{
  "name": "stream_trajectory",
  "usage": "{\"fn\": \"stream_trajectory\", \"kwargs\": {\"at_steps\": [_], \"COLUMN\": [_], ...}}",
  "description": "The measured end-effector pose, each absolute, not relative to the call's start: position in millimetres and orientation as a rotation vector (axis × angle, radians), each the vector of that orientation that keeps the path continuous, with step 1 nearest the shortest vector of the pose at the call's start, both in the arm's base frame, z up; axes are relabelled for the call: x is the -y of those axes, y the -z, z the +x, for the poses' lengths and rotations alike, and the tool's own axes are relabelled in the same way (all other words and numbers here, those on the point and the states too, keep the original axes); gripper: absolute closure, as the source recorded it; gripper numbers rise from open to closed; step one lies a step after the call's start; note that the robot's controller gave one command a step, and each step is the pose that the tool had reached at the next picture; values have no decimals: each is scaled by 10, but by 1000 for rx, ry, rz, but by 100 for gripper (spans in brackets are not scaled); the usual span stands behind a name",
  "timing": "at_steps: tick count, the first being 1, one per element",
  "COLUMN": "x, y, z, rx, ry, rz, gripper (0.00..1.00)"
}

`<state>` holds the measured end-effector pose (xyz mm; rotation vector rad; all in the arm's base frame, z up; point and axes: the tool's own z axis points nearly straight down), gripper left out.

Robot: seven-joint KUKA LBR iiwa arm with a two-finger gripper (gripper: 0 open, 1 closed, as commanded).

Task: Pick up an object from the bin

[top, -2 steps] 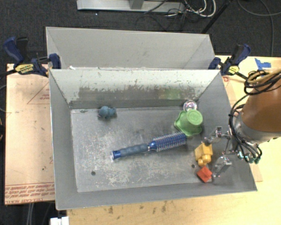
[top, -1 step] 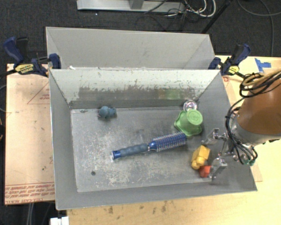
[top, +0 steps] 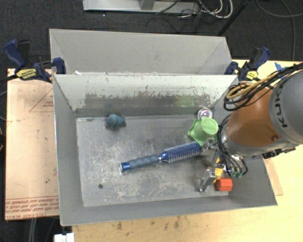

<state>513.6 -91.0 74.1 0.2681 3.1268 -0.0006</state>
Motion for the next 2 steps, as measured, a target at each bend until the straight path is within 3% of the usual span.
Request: {"fn": "stream_trajectory", "kwargs": {"at_steps": [1, 2], "x": [1343, 1367], "y": [-1017, -733], "z": [4909, 5356], "rx": [-3131, -3138], "ry": [4, -1], "rz": [222, -131], "gripper": [0, 0]}}
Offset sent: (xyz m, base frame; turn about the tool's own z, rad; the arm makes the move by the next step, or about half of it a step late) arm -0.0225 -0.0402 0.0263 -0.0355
